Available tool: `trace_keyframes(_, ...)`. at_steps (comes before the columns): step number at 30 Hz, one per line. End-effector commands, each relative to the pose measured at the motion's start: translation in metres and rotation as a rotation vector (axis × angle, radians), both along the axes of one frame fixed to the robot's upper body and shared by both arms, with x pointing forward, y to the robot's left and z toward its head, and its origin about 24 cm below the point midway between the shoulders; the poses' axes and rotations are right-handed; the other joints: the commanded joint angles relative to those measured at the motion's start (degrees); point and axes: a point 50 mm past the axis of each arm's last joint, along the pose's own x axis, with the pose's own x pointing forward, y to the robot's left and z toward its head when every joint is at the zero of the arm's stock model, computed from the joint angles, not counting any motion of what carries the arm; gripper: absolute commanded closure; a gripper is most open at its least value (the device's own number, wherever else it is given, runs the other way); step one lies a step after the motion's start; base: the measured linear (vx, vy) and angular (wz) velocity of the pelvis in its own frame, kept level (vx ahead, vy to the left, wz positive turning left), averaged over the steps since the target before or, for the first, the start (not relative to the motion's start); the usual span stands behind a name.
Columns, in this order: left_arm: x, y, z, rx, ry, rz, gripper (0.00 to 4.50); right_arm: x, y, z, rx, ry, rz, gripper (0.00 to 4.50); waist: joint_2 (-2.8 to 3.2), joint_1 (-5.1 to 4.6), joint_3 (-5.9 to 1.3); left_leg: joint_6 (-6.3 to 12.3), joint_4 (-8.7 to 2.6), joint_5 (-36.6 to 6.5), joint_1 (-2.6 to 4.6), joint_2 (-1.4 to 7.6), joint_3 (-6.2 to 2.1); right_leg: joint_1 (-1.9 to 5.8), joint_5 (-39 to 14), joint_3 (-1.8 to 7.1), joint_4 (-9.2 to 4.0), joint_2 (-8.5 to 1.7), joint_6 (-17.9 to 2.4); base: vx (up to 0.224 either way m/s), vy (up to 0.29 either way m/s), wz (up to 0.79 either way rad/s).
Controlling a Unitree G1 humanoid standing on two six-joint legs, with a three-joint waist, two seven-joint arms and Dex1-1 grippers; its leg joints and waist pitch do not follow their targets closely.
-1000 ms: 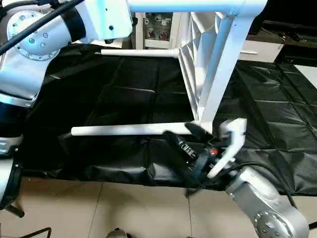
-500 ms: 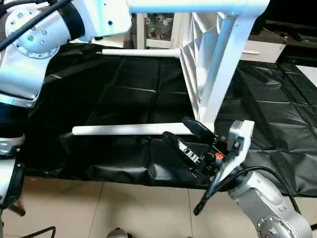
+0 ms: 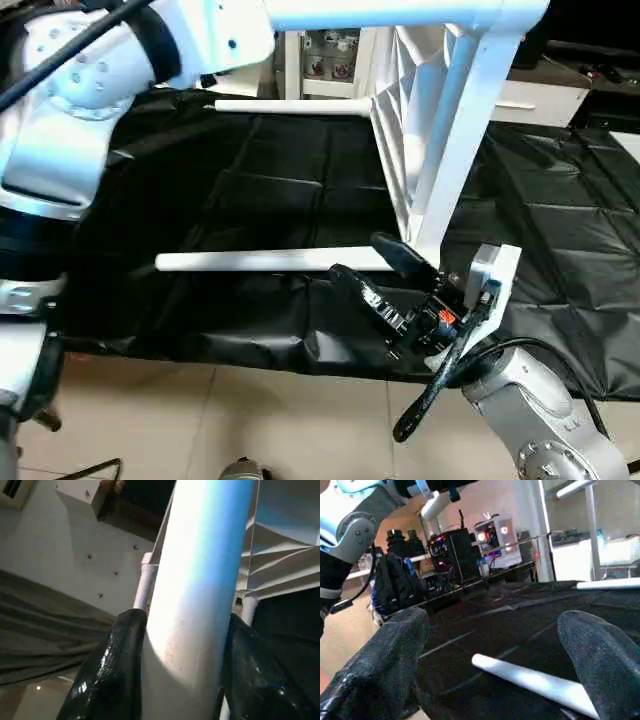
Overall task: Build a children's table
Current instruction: Flip table
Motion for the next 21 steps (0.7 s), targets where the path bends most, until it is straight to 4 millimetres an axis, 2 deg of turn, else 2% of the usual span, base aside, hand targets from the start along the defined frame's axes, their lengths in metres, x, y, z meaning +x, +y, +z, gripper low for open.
trace_keyframes(1, 0.004, 0.021, 0.012, -0.225, -0.037, 0.081, 2.52, 0.000, -0.002, 0.001, -0.010, -0.014, -0.013, 0.00, 0.26, 0.04, -3.36, -4.21, -5.69, -23.5, 1.24, 2.94, -1.79, 1.16, -26.6, 2.65, -4.89, -5.20, -6.1, 0.000, 0.000, 0.00)
trace_keyframes(4, 0.005, 0.025, 0.014, -0.286, -0.043, 0.100, 2.52, 0.000, -0.003, 0.001, -0.015, -0.015, -0.027, 0.00, 0.46, 0.03, -3.44, -3.85, -5.70, -22.6, 1.03, 2.89, -1.77, 1.21, -26.5, 2.61, -4.84, -5.12, -6.0, 0.000, 0.000, 0.00)
trace_keyframes(6, 0.006, 0.030, 0.018, -0.415, -0.047, 0.112, 2.52, 0.012, -0.012, -0.008, -0.073, 0.045, -0.159, 0.00, 0.43, -0.02, -3.53, -3.76, -5.68, -21.4, 0.96, 2.91, -1.64, 1.24, -25.7, 2.63, -4.81, -5.09, -6.1, 0.000, 0.000, 0.00)
trace_keyframes(8, 0.006, 0.032, 0.020, -0.471, -0.045, 0.113, 2.52, 0.020, -0.018, -0.013, -0.097, 0.087, -0.237, 0.00, 0.19, -0.20, -3.79, -3.86, -5.56, -18.2, 0.63, 2.68, -1.45, 1.48, -22.9, 2.54, -4.35, -4.96, -6.9, 0.000, 0.000, 0.00)
trace_keyframes(9, 0.006, 0.032, 0.021, -0.508, -0.045, 0.104, 2.52, 0.027, -0.025, -0.018, -0.087, 0.152, -0.312, 0.00, 0.18, -0.17, -3.89, -3.63, -5.46, -17.6, 0.54, 2.58, -1.35, 1.58, -22.3, 2.54, -4.32, -4.94, -7.0, 0.000, 0.000, 0.00)
trace_keyframes(12, 0.004, 0.032, 0.021, -0.545, -0.042, 0.093, 2.51, 0.035, -0.034, -0.023, -0.038, 0.238, -0.389, 0.00, -0.13, -0.07, -4.05, -2.71, -5.04, -14.6, 0.34, 2.29, -0.91, 1.60, -20.6, 2.60, -4.07, -4.79, -7.3, 0.000, 0.000, 0.00)
trace_keyframes(13, 0.004, 0.031, 0.022, -0.566, -0.037, 0.086, 2.51, 0.038, -0.035, -0.024, 0.014, 0.268, -0.394, 0.00, 0.14, 0.09, -4.10, -2.44, -4.90, -14.3, 0.57, 2.36, -0.78, 1.41, -20.6, 2.65, -4.04, -4.91, -7.5, 0.000, 0.000, 0.00)
trace_keyframes(14, 0.004, 0.031, 0.022, -0.567, -0.037, 0.086, 2.51, 0.038, -0.035, -0.024, 0.017, 0.269, -0.394, 0.00, 0.07, 0.05, -4.13, -2.15, -4.89, -13.9, 0.52, 2.35, -0.69, 1.52, -20.1, 2.61, -4.07, -4.85, -7.6, 0.000, 0.000, 0.00)
trace_keyframes(16, 0.003, 0.031, 0.022, -0.615, -0.029, 0.075, 2.51, 0.040, -0.035, -0.025, 0.024, 0.284, -0.398, 0.00, 0.33, 0.23, -4.16, -2.05, -4.87, -13.8, 0.78, 2.53, -0.58, 1.22, -18.7, 2.54, -3.97, -4.64, -7.8, 0.000, 0.000, 0.00)
trace_keyframes(20, 0.001, 0.030, 0.022, -0.653, -0.021, 0.066, 2.51, 0.046, -0.035, -0.027, 0.017, 0.298, -0.410, 0.00, 0.24, 0.63, -4.14, -2.23, -5.05, -14.2, 0.95, 2.65, -0.42, 1.25, -18.2, 2.34, -3.86, -4.60, -8.0, 0.000, 0.000, 0.00)
trace_keyframes(21, 0.001, 0.030, 0.022, -0.664, -0.018, 0.064, 2.51, 0.047, -0.035, -0.027, 0.019, 0.301, -0.412, 0.00, 0.06, 0.62, -4.16, -2.22, -5.03, -14.2, 1.01, 2.66, -0.31, 1.21, -18.2, 2.35, -3.90, -4.66, -8.1, 0.000, 0.000, 0.00)
